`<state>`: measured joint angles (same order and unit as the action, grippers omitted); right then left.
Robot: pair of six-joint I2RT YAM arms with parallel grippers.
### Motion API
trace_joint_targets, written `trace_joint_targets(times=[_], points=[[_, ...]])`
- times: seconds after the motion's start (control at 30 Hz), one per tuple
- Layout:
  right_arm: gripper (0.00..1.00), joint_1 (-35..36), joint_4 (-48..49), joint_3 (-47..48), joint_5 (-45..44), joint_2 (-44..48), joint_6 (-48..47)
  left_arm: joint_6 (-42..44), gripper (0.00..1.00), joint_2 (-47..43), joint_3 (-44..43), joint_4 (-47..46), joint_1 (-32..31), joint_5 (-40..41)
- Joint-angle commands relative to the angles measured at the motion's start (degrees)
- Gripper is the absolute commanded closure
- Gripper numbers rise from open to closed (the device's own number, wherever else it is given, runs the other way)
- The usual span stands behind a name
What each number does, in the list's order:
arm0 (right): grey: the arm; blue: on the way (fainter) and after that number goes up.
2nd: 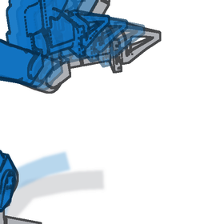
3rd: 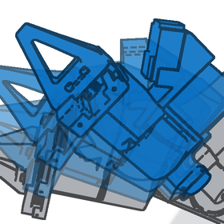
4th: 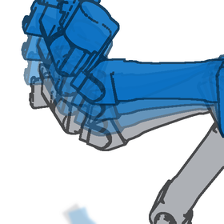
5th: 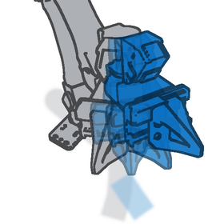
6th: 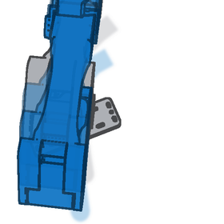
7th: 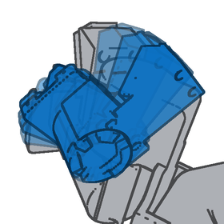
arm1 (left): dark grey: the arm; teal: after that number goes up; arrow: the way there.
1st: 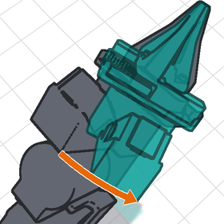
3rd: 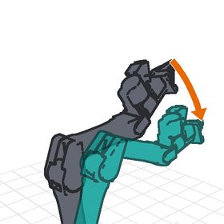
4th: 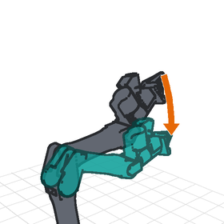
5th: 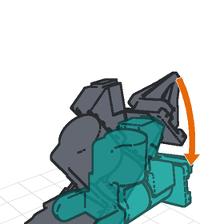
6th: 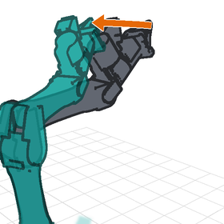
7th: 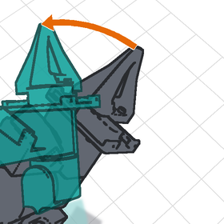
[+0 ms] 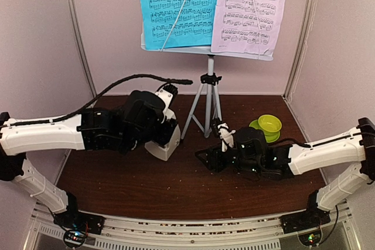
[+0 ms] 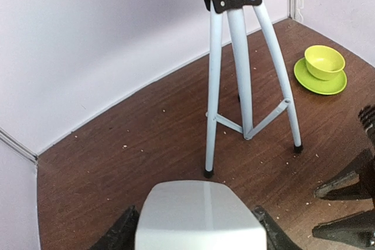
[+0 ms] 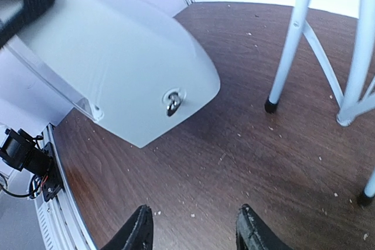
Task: Set up the instrument practice props
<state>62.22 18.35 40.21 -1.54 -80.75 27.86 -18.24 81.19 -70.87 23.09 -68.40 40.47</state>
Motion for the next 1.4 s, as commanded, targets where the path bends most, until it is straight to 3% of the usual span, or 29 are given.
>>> trace_joint_targets(times=[0.0,0.27,0.63,0.97,1.3,1.37], points=[[0.51,0.64,9.85,2.3,0.81,-4.61,-2.62,3.09,0.9,1.26,-6.48,2.87,-0.68,6.92],[0.5,0.73,10.3,9.72,1.46,-11.16,-2.89,-1.53,0.91,1.23,-8.99,3.76,-0.68,3.52],[0.52,0.55,5.13,16.45,3.03,-16.69,-3.4,-1.57,0.9,1.05,-9.62,2.85,-0.68,1.79],[0.71,-0.3,2.86,15.96,-0.92,-16.18,-3.45,-0.65,0.9,-1.32,-7.06,-0.69,-0.66,-0.4],[1.0,-1.08,3.86,14.24,-2.3,-14.37,-2.52,-0.04,0.92,-2.75,-5.25,-2.8,-0.68,-1.63],[1.0,-1.31,4.23,13.91,-1.82,-13.94,-1.75,-0.09,0.92,-3.23,-4.68,-3.32,-0.68,-1.7]])
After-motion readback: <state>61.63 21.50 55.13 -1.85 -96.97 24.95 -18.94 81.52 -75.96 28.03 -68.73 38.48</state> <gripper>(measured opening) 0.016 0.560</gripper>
